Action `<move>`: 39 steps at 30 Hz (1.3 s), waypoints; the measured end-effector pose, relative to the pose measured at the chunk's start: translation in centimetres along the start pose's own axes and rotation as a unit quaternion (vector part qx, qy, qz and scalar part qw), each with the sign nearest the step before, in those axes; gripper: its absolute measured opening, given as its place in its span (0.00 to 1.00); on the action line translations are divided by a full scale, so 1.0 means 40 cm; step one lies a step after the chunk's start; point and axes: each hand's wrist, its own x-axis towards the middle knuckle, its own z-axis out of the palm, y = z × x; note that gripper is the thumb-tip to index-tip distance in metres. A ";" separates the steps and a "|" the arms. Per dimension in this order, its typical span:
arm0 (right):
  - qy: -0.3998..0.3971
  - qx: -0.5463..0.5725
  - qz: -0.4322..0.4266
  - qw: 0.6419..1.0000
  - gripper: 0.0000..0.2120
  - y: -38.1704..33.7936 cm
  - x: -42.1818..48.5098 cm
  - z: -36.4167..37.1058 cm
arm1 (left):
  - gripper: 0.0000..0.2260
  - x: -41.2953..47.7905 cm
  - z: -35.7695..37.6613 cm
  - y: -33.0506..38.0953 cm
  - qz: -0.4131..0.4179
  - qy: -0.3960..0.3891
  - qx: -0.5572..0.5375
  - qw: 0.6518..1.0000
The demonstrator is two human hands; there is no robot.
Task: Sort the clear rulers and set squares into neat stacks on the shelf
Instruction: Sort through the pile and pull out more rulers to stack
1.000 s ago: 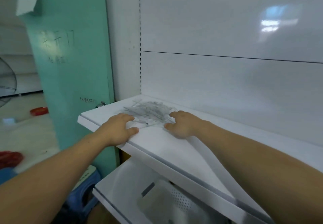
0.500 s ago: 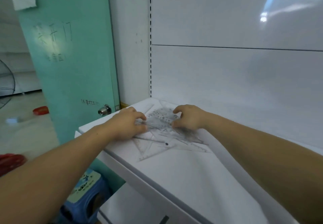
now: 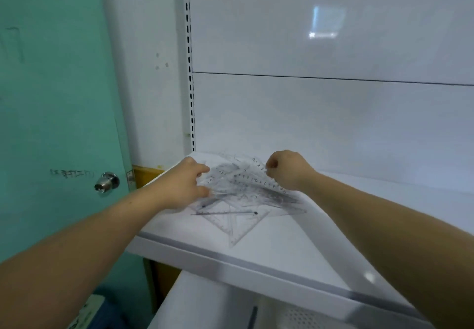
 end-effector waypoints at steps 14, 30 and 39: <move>0.092 0.059 0.023 0.994 0.11 0.009 -0.100 -0.040 | 0.24 -0.013 0.042 -0.011 0.027 0.016 -0.118 0.992; 0.102 -0.069 0.089 0.988 0.25 0.392 -0.402 -0.250 | 0.25 -0.021 0.165 0.431 0.121 0.014 -0.175 0.977; 0.161 -0.078 0.259 0.949 0.23 0.748 -0.801 -0.440 | 0.25 -0.044 0.385 0.913 0.221 -0.085 -0.164 0.958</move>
